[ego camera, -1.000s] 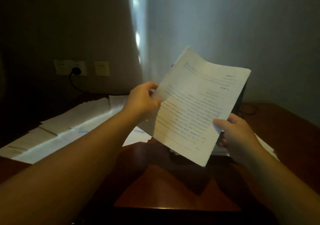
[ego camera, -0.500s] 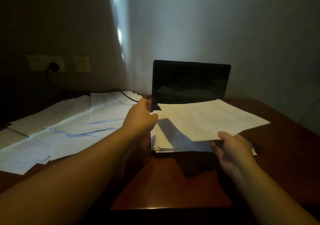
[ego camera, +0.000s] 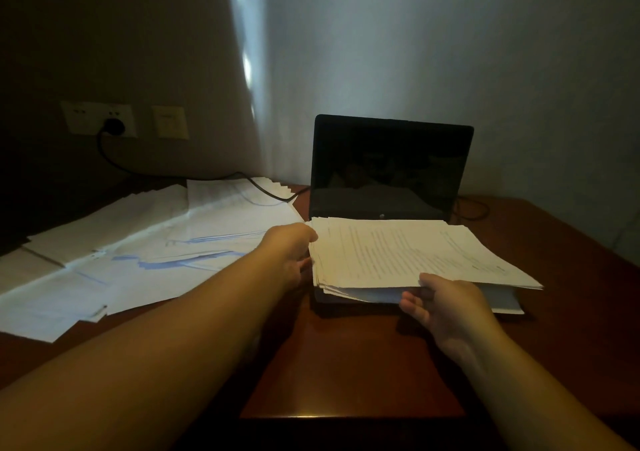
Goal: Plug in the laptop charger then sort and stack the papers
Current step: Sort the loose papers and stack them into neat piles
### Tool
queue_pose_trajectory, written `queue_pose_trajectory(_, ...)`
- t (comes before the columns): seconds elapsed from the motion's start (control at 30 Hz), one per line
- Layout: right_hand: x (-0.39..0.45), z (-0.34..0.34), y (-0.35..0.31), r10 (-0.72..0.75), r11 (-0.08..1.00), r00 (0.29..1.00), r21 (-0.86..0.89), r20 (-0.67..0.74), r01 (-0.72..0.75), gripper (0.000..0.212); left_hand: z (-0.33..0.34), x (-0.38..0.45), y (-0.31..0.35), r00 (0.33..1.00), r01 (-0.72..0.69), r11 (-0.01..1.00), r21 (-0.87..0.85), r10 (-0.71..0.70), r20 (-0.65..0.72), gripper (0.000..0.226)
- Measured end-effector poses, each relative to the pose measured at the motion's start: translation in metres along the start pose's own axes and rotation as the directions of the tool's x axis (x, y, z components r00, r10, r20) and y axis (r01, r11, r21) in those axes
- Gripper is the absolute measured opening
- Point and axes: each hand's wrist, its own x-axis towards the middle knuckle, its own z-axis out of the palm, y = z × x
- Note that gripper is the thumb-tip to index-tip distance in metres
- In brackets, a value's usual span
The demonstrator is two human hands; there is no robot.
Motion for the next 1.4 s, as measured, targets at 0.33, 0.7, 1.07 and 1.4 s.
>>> queue_pose_trajectory(0.33, 0.001, -0.005, 0.006, -0.044, 0.986, 0.996, -0.161, 0.071, 0.055, 0.029, 0.03, -0.002, 0.0, 0.991, -0.008, 0.927, 0.376, -0.044, 0.13, 0.028)
queue_pose_trajectory(0.7, -0.006, -0.018, -0.002, -0.106, 0.83, 0.99, -0.54, 0.095, 0.141, 0.045, -0.014, -0.002, 0.008, 0.95, -0.309, 0.825, 0.473, 0.292, 0.111, 0.046)
queue_pose_trajectory(1.07, 0.022, -0.012, -0.007, -0.424, 0.827, 0.901, -0.446, -0.094, 0.343, 0.055, -0.103, -0.033, 0.025, 0.859, -0.501, 0.848, 0.171, 0.463, 0.218, 0.048)
queue_pose_trajectory(1.4, -0.006, 0.022, -0.011, -0.401, 0.913, 0.893, 0.01, 0.204, 0.408, 0.019, -0.146, -0.051, 0.0, 0.793, -0.609, 0.793, 0.038, 0.609, -0.009, 0.056)
